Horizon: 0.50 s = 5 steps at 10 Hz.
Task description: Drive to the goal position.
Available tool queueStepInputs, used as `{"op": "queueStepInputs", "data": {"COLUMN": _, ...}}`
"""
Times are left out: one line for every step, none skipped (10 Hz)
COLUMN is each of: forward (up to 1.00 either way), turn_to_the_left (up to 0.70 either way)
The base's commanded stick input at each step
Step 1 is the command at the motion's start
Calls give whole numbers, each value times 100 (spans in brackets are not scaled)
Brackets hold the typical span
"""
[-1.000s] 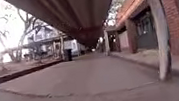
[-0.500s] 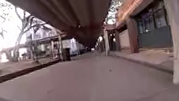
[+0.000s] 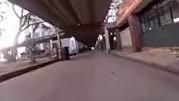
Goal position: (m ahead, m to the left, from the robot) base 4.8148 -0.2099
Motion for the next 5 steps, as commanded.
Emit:
{"op": "queueStepInputs", "data": {"forward": 70, "turn_to_the_left": -28}}
{"op": "queueStepInputs", "data": {"forward": 70, "turn_to_the_left": -33}}
{"op": "queueStepInputs", "data": {"forward": 70, "turn_to_the_left": -16}}
{"op": "queueStepInputs", "data": {"forward": 70, "turn_to_the_left": 0}}
{"op": "queueStepInputs", "data": {"forward": 70, "turn_to_the_left": 0}}
